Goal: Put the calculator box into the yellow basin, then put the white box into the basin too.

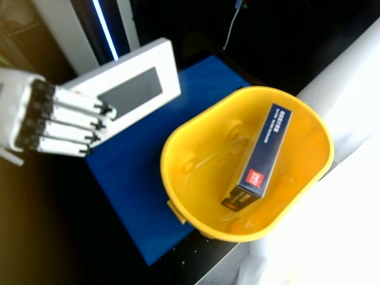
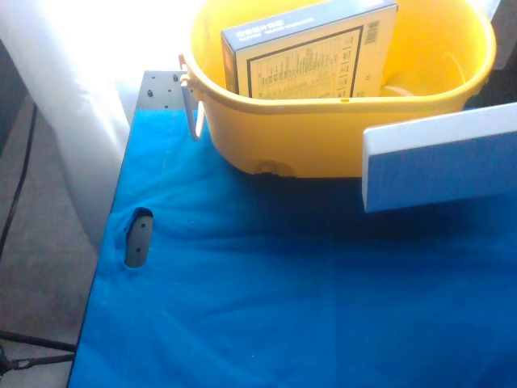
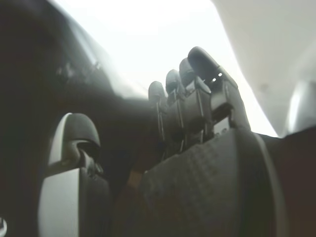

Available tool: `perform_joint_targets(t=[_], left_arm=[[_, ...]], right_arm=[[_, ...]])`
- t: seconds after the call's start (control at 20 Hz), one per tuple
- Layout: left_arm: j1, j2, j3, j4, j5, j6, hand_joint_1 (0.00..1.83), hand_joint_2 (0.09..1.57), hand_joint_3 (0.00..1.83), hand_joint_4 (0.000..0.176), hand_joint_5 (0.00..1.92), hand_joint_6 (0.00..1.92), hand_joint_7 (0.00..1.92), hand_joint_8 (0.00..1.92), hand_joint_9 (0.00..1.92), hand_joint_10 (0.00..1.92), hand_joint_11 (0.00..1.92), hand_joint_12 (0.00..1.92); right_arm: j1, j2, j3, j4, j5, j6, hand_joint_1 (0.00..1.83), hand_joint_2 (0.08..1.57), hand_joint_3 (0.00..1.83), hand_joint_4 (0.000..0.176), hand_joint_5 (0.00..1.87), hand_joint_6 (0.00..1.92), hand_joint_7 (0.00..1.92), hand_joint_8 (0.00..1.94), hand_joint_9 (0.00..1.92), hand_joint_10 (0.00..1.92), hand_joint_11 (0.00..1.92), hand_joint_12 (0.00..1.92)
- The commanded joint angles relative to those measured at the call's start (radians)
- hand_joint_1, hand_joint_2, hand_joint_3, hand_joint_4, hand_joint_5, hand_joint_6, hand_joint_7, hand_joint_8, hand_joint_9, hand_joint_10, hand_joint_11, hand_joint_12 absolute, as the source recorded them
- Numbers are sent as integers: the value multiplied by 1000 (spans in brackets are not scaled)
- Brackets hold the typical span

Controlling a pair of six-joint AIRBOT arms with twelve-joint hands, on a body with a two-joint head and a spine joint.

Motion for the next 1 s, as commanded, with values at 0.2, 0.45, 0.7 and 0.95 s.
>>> perform_joint_targets(t=[0.2, 0.45, 0.7, 0.95], left_arm=[[-16, -4, 12, -209, -67, 213, 748, 1097, 5, 0, 531, 21, 374, 0, 293, 238, 0, 1400], [-2, -60, 41, -312, -64, 329, 783, 1074, 0, 0, 565, 2, 413, 0, 208, 649, 15, 1599], [52, -131, 97, -362, -85, 332, 773, 1091, 4, 0, 464, 0, 318, 0, 102, 799, 0, 1632], [79, -196, 128, -385, -101, 332, 797, 1132, 8, 0, 502, 16, 332, 2, 35, 920, 0, 1686]], right_arm=[[12, 39, 18, -25, -219, -23, 1379, 1125, 1, 0, 813, 980, 1044, 990, 916, 1293, 904, 1525], [12, 47, 55, 56, -288, -26, 1365, 1115, 0, 0, 842, 948, 1076, 954, 953, 1246, 909, 1522], [13, 45, 93, 143, -301, -28, 1379, 1125, 1, 0, 813, 980, 1044, 990, 916, 1293, 904, 1525], [15, 43, 133, 214, -301, -48, 1365, 1115, 0, 0, 842, 948, 1076, 954, 953, 1246, 909, 1522]])
